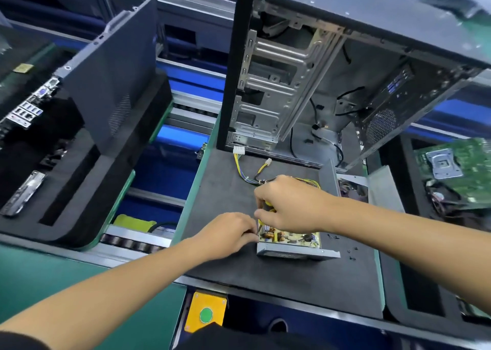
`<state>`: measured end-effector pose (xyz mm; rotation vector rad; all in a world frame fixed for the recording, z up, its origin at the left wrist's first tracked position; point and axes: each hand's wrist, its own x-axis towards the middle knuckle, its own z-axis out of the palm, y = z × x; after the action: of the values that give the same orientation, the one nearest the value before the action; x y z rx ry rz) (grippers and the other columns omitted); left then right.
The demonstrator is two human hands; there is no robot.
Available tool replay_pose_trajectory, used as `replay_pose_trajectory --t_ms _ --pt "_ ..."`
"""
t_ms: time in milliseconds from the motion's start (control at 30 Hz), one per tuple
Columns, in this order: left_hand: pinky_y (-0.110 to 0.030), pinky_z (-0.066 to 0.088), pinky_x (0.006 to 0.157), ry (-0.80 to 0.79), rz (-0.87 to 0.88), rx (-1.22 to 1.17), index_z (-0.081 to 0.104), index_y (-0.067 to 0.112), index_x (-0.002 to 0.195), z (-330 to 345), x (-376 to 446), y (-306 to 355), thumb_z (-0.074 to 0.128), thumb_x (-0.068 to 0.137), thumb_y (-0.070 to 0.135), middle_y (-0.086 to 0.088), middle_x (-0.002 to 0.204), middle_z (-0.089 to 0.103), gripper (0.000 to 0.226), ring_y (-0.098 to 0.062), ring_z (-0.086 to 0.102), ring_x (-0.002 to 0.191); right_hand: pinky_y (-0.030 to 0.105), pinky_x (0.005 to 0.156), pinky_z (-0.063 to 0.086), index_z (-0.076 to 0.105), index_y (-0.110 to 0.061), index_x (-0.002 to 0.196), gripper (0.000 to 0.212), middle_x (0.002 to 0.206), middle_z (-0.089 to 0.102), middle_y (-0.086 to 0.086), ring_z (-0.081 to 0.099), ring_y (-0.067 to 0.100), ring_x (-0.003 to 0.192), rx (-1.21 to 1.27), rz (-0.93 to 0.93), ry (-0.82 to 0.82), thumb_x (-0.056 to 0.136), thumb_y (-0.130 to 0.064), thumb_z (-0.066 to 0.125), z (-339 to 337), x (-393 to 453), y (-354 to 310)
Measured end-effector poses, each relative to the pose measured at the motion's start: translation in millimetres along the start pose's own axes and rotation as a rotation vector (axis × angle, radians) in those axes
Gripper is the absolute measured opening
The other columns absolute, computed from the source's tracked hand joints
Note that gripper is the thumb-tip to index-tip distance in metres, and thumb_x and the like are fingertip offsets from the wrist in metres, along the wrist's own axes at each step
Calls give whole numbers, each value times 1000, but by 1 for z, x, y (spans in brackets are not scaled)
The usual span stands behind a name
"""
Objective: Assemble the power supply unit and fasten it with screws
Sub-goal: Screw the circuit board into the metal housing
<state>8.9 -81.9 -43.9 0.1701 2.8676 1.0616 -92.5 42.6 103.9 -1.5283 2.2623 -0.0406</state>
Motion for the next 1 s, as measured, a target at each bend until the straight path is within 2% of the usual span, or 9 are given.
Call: replay_pose_trajectory --t_ms 67,167,267,400,533,600,733,1000 --pt "-24 37 72 -1 -7 -15 69 12 90 4 1 0 60 94 33 -1 94 68 23 -20 59 88 31 59 42 61 -20 87 15 73 53 -3 57 24 84 16 2 -8 90 -32 53 3 -1 -1" --pt "-23 35 72 -16 12 -17 68 12 90 8 1 -2 60 94 33 -2 95 67 23 -19 58 89 34 65 46 63 -18 89 16 63 48 -7 53 21 76 55 21 -18 91 -31 54 6 -5 -1" --pt "-23 37 76 -32 26 -45 69 12 93 10 2 -4 60 94 31 -1 98 68 20 -19 58 91 34 65 46 61 -17 89 17 66 56 -4 48 18 69 56 41 -25 92 -31 53 10 -10 0" --pt "-24 39 80 -54 32 -61 67 11 93 13 5 -6 59 95 30 -2 95 65 20 -19 56 92 36 65 47 48 -24 81 15 78 63 -1 47 17 69 67 98 -17 93 -32 51 14 -17 3" --pt "-29 42 86 -79 40 -94 64 9 94 16 7 -7 59 95 26 -5 96 65 18 -21 56 94 36 69 48 57 -18 88 17 79 65 -3 54 20 74 84 141 26 93 -33 51 20 -24 4" --pt "-29 42 84 -92 37 -108 63 7 94 17 7 -9 60 94 23 -5 95 64 16 -22 55 93 35 67 47 59 -16 91 19 80 66 -2 57 22 77 90 149 46 94 -33 51 25 -25 3" --pt "-17 33 76 -89 58 -112 64 7 93 17 8 -11 63 91 17 -5 93 63 10 -21 55 90 34 64 43 58 -13 92 22 83 65 0 57 24 77 76 126 76 95 -32 50 33 -24 2" --pt "-16 31 76 -26 63 -109 63 8 94 21 7 -13 61 94 21 -5 93 62 13 -19 54 90 36 68 45 57 -11 93 24 84 66 3 57 26 79 83 156 68 96 -33 48 32 -25 2"
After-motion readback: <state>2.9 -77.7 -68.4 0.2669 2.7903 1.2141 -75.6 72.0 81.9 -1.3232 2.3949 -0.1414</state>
